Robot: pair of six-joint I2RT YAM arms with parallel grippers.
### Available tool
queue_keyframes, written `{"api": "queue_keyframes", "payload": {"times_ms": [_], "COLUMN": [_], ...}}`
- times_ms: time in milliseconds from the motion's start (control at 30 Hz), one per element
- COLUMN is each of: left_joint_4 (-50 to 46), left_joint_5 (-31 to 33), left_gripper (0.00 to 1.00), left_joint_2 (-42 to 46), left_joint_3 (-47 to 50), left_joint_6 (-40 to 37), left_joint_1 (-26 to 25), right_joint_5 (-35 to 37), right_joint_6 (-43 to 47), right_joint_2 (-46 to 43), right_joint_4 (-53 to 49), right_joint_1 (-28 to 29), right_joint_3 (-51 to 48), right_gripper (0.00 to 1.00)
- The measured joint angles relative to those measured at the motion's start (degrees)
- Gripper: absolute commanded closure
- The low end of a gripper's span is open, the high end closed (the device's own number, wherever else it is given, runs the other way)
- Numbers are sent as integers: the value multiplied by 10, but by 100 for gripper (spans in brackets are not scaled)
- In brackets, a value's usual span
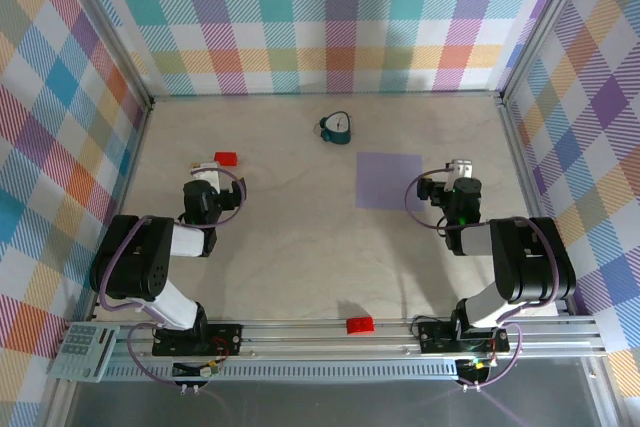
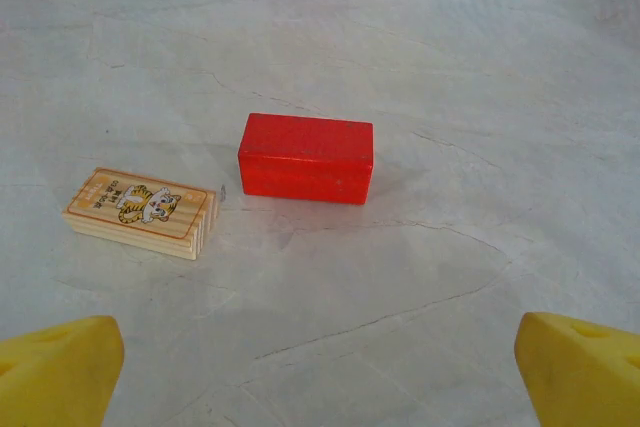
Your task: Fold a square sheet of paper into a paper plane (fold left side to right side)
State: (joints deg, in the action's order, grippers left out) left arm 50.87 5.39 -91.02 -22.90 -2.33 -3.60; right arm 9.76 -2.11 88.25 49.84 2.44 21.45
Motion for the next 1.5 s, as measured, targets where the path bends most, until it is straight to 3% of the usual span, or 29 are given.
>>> {"api": "queue_keyframes", "payload": {"times_ms": [1100,1267,1500], "left_joint_4": [-15,-122,-325], "left_joint_5": [0,6,-19], "left_gripper": [0,0,0], "left_joint_2": [12,149,287], "left_joint_3": [0,-6,-122], "left_joint_6": [1,17,165], "left_joint_1": [0,0,0], "right_joint_5": [-3,0,-83], "right_joint_6": [0,-13,-106], "right_joint_2": [-6,-91,-172], "right_joint_4": [-13,-141,-366], "right_joint_1": [0,1,9], "right_joint_3": [1,33,170], "right_gripper": [1,1,1]}}
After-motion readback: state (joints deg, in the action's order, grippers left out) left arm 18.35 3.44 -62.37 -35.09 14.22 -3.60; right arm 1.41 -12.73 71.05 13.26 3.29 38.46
